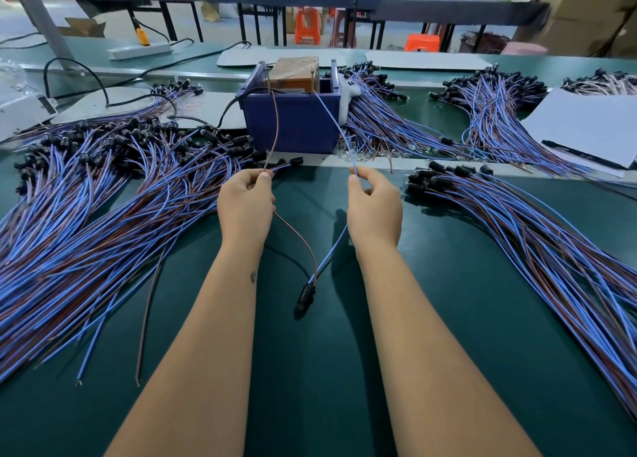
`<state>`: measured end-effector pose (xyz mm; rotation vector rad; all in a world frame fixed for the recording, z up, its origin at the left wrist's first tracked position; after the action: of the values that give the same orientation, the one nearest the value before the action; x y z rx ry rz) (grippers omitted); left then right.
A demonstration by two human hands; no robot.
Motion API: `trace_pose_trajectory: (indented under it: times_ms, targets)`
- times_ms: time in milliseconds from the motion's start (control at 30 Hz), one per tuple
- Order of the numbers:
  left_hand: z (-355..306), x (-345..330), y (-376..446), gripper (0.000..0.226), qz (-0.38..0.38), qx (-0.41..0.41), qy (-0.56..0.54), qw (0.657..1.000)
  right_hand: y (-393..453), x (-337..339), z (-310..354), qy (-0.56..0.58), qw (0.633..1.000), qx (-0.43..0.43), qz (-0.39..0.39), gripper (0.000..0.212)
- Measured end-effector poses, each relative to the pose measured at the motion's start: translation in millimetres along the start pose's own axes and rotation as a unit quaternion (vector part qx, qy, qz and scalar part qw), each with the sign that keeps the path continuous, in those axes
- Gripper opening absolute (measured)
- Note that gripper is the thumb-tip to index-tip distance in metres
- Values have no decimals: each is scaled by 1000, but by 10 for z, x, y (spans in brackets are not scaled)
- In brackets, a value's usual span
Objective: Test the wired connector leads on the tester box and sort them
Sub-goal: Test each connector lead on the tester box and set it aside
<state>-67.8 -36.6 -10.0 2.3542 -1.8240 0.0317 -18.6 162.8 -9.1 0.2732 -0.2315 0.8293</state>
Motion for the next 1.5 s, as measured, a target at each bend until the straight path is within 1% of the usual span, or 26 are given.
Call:
trace_pose_trajectory:
  times_ms: [267,500,833,1167,1500]
  targets:
    - [12,42,10,18,-29,8,-33,999,-6,-23,3,-14,1000,5,25,22]
    - [36,50,31,21,-45,33,-67,996,-2,-35,-1,-18,999,7,31,25]
    - [46,38,39,24,-38,38,-66,996,3,-32,9,-20,999,12,35,26]
    - [32,34,33,20,-26,24,-47,998,-15,-62,8,-30,998,12,55,27]
    - [30,38,31,20,-27,30,-50,998,-30,-64,22,-40,997,16,66,28]
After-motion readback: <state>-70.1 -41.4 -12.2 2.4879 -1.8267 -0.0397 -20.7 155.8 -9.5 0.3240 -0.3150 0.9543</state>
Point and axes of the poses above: each hand's wrist, its own y-axis towards the middle knuckle, its own x-axis out of the back of the hand, z = x × y, the point moved 6 cm from there along y, towards the middle knuckle, and after that the axes turned 1 degree about -z, right-handed, at the moved point
